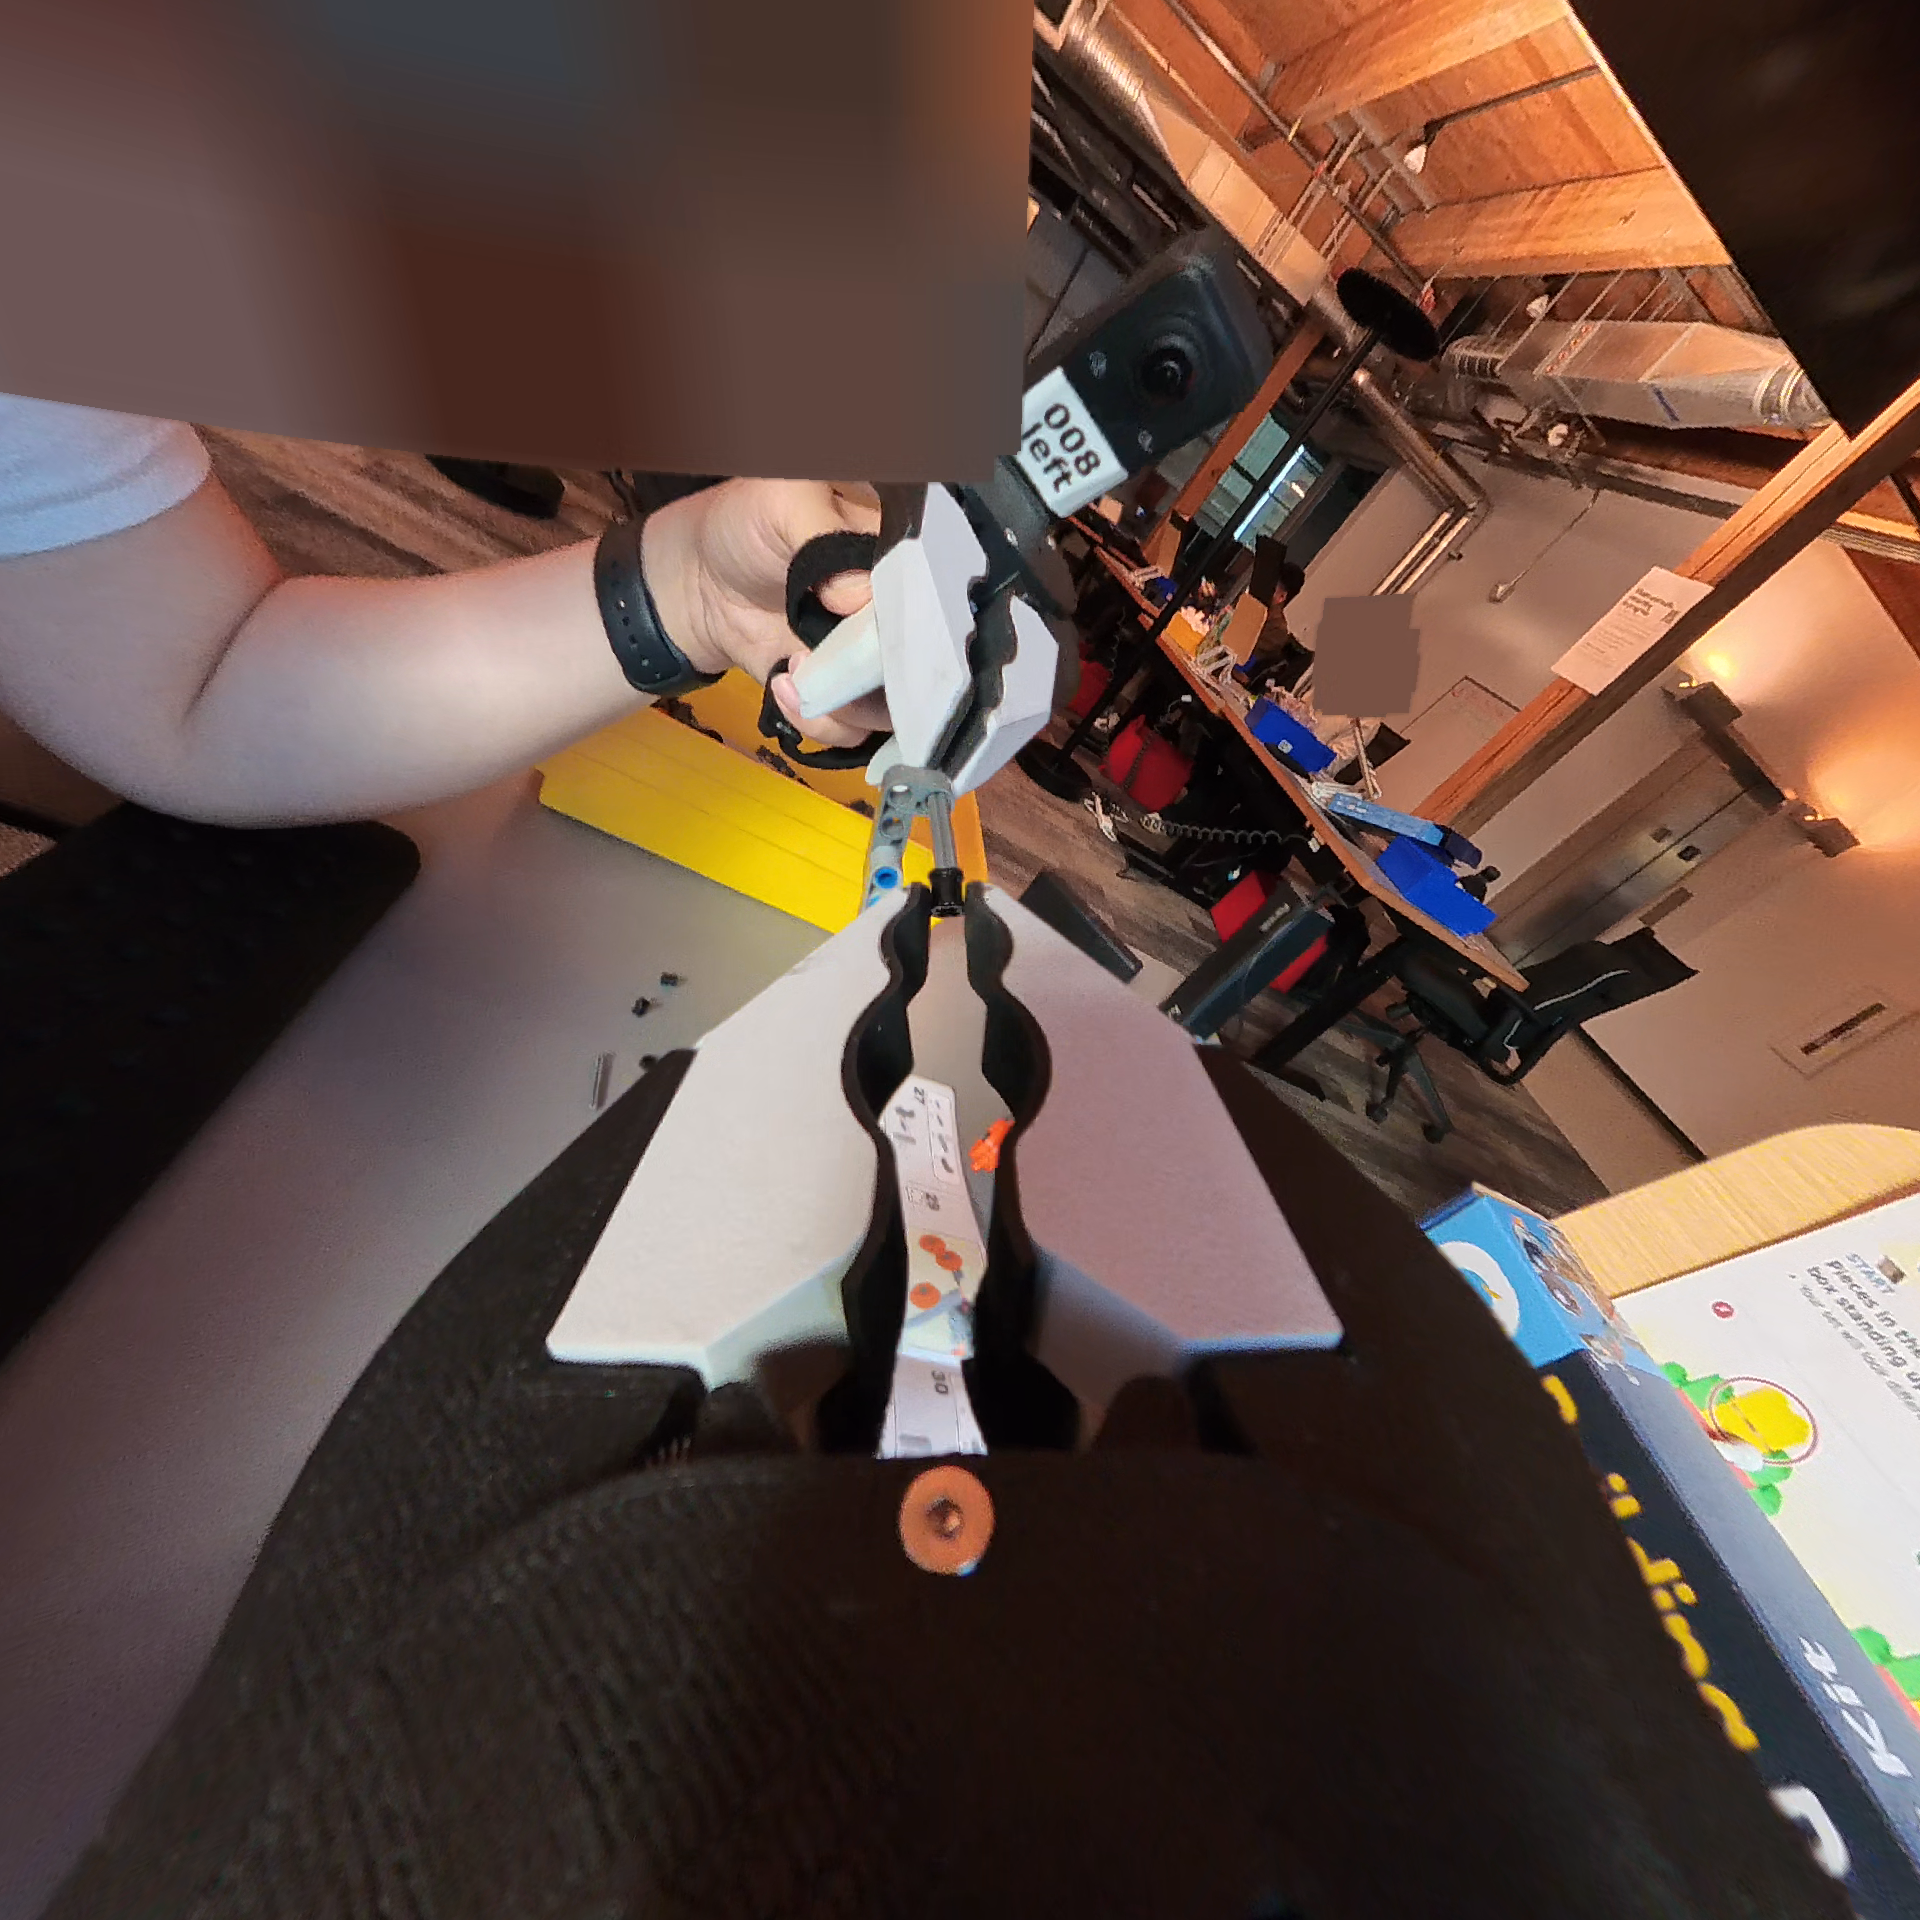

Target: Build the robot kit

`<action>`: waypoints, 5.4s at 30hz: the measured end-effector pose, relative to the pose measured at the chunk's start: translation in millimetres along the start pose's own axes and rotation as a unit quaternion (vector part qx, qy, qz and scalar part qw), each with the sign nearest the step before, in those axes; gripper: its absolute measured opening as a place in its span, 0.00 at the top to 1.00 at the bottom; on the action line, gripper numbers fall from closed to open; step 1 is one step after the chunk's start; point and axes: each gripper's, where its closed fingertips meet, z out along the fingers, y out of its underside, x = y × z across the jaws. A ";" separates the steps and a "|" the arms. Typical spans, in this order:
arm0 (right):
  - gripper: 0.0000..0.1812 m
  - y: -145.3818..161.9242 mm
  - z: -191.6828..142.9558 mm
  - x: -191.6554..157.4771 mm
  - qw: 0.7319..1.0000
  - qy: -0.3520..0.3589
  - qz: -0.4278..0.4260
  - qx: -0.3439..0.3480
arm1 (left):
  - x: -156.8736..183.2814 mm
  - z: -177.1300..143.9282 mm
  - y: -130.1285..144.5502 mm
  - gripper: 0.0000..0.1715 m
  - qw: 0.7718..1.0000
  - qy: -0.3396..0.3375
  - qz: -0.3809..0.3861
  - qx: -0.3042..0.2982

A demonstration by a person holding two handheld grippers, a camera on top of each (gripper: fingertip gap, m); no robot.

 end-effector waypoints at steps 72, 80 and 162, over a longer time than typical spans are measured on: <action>0.97 -15.4 -23.8 37.9 0.854 -0.121 0.036 -0.506 | -15.1 23.8 -33.4 1.00 0.927 0.239 -0.121 0.261; 0.98 69.9 -30.5 -42.3 0.908 -0.072 0.169 -0.377 | -25.1 53.9 67.6 0.99 0.945 0.185 -0.233 0.132; 0.91 125.6 -18.0 -133.8 0.972 0.028 0.209 -0.101 | -6.7 65.6 176.2 1.00 0.930 0.132 -0.339 0.053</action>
